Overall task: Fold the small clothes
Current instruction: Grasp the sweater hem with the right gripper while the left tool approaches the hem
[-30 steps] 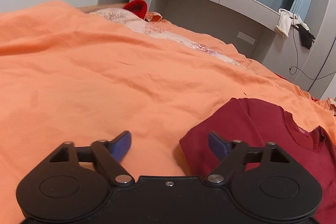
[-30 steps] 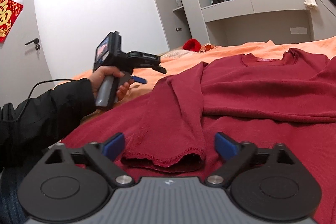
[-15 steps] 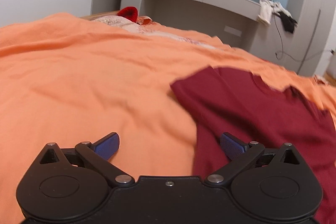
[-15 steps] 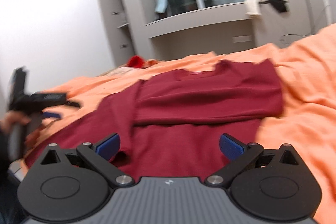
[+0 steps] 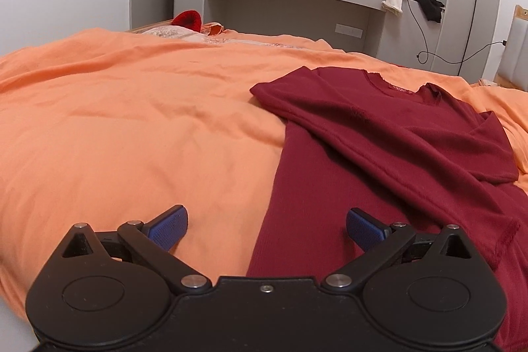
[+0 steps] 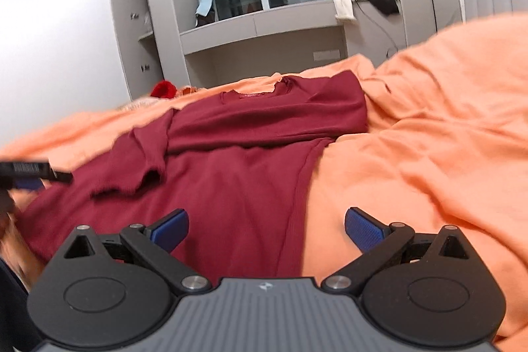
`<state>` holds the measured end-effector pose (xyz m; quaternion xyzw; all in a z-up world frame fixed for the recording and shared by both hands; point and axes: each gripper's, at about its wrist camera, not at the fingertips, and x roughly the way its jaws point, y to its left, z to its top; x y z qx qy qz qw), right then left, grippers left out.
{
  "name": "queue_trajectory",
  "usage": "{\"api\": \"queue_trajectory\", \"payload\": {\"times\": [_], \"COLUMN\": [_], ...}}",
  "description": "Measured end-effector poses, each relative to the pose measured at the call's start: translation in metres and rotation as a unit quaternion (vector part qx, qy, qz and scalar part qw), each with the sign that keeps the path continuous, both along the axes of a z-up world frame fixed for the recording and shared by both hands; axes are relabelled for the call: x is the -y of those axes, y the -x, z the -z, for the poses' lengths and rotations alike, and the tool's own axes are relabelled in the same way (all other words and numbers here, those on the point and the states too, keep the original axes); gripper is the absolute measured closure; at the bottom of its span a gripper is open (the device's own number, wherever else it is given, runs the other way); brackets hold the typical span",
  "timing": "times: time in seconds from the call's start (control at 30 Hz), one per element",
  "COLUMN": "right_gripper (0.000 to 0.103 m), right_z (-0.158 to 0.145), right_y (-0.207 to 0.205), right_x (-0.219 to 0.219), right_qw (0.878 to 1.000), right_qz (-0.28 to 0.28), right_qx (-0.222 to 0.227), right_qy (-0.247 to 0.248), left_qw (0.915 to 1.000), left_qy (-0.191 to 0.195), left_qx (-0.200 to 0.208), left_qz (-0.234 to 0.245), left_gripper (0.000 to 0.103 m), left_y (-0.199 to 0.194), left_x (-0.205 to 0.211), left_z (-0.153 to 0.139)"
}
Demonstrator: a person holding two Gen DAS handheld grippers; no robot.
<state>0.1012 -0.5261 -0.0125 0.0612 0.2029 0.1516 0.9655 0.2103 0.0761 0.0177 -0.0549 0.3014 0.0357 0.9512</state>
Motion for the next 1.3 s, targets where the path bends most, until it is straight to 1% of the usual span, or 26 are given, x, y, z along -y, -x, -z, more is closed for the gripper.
{"api": "queue_trajectory", "payload": {"times": [0.03,0.07,0.1,0.13,0.17,0.2,0.27,0.3,0.33,0.37,0.4,0.47,0.5,0.57,0.67,0.73,0.83,0.87,0.9,0.93,1.0,1.03,1.07,1.1,1.2,1.3], "right_gripper": [0.001,0.004,0.017,0.021,0.022,0.022,0.02,0.013,0.009,0.005,0.004,0.0,0.0,0.0,0.001,0.001,0.001,0.001,0.003,0.006,0.025,0.029,0.037,0.041,0.047,0.047], "right_z": [0.001,0.001,0.001,0.0,0.0,-0.001,-0.004,-0.005,-0.005,-0.006,-0.006,-0.003,0.0,0.008,0.024,0.037,0.058,0.06,0.06,0.059,0.056,0.056,0.056,0.057,0.055,0.049], "right_y": [0.006,0.008,0.011,0.015,0.018,0.022,0.028,0.033,0.038,0.044,0.05,0.064,0.07,0.081,0.091,0.091,0.084,0.083,0.083,0.083,0.083,0.082,0.082,0.082,0.083,0.087], "right_x": [-0.005,-0.01,-0.015,-0.019,-0.022,-0.022,-0.019,-0.02,-0.02,-0.023,-0.028,-0.04,-0.046,-0.063,-0.087,-0.101,-0.118,-0.12,-0.121,-0.121,-0.123,-0.125,-0.126,-0.124,-0.124,-0.12], "right_qw": [1.0,0.999,0.998,0.996,0.994,0.994,0.995,0.994,0.994,0.992,0.99,0.981,0.976,0.962,0.935,0.913,0.875,0.868,0.867,0.868,0.875,0.879,0.882,0.883,0.886,0.889], "right_qz": [0.003,0.006,0.011,0.021,0.024,0.024,0.019,0.01,-0.001,-0.012,-0.023,-0.049,-0.06,-0.079,-0.101,-0.1,-0.071,-0.065,-0.064,-0.066,-0.083,-0.093,-0.101,-0.105,-0.112,-0.106], "right_qx": [0.006,0.01,0.016,0.025,0.035,0.039,0.044,0.053,0.063,0.076,0.089,0.113,0.122,0.14,0.159,0.167,0.181,0.186,0.191,0.193,0.184,0.175,0.168,0.165,0.165,0.179], "right_qy": [0.015,0.032,0.054,0.082,0.1,0.101,0.092,0.09,0.092,0.099,0.111,0.148,0.169,0.222,0.301,0.358,0.444,0.455,0.457,0.453,0.44,0.434,0.429,0.427,0.419,0.409], "left_qw": [1.0,1.0,1.0,1.0,1.0,1.0,0.9999,0.9998,0.9997,0.9996,0.9994,0.9991,0.999,0.9989,0.9987,0.998,0.9968,0.9965,0.9961,0.9957,0.9948,0.9942,0.9938,0.9932,0.9912,0.9893], "left_qy": [-0.001,-0.003,-0.005,-0.007,-0.007,-0.004,0.004,0.008,0.011,0.015,0.018,0.022,0.023,0.019,0.003,-0.008,-0.018,-0.021,-0.024,-0.026,-0.032,-0.036,-0.041,-0.045,-0.059,-0.074], "left_qx": [0.0,0.001,0.001,0.001,0.002,0.004,0.013,0.017,0.021,0.026,0.029,0.036,0.038,0.041,0.045,0.052,0.061,0.063,0.065,0.068,0.074,0.076,0.077,0.079,0.085,0.088], "left_qz": [-0.002,-0.003,-0.003,-0.003,-0.004,-0.005,-0.005,-0.004,-0.002,0.0,0.001,0.005,0.006,0.012,0.026,0.036,0.048,0.051,0.055,0.057,0.063,0.066,0.069,0.073,0.083,0.09], "left_gripper": [0.001,0.001,0.001,0.001,0.001,0.001,0.001,0.001,0.001,0.001,0.001,0.001,0.001,0.001,0.001,0.001,0.001,0.001,0.001,0.001,0.001,0.001,0.001,0.001,0.001,0.001], "left_y": [0.003,0.004,0.006,0.008,0.01,0.013,0.024,0.029,0.033,0.039,0.042,0.051,0.056,0.066,0.076,0.082,0.087,0.089,0.09,0.091,0.092,0.093,0.094,0.095,0.098,0.1], "left_x": [-0.001,-0.001,0.0,0.001,0.001,0.0,-0.001,-0.001,-0.001,-0.002,-0.003,-0.003,-0.002,0.003,0.012,0.018,0.024,0.027,0.029,0.03,0.034,0.036,0.037,0.039,0.045,0.052], "left_z": [0.0,0.0,-0.001,-0.001,-0.002,-0.003,-0.004,-0.004,-0.004,-0.004,-0.005,-0.004,-0.004,-0.001,0.002,0.003,0.003,0.003,0.003,0.003,0.002,0.003,0.003,0.003,0.004,0.005]}}
